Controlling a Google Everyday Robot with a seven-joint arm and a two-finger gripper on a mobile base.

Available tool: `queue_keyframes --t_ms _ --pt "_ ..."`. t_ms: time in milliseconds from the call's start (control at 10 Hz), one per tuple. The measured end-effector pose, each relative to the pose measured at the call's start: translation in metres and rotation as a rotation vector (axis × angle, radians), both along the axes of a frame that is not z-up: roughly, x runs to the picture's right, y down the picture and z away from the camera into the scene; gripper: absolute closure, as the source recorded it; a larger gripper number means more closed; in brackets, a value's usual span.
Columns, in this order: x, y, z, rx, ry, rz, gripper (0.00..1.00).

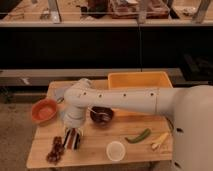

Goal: Place eraser in metal cup

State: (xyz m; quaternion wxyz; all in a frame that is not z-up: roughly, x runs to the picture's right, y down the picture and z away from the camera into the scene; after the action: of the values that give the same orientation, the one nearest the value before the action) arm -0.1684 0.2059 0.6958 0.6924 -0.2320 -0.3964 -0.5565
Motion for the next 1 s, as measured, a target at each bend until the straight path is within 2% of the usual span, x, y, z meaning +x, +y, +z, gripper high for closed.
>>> queue_keyframes --t_ms 200,300,700,1000 --pt "-0.0076 0.0079 0.0055 -0.025 -0.012 -0.002 0.98" --pt "-0.0087 0.0089 0.0071 -0.033 -0.012 0.003 0.90" --pt "-0.0112 0.0100 0.0083 -0.050 -0.003 0.000 0.48" --pt "-0.0115 0.0123 0.0091 -0.056 -0.002 0.006 0.22"
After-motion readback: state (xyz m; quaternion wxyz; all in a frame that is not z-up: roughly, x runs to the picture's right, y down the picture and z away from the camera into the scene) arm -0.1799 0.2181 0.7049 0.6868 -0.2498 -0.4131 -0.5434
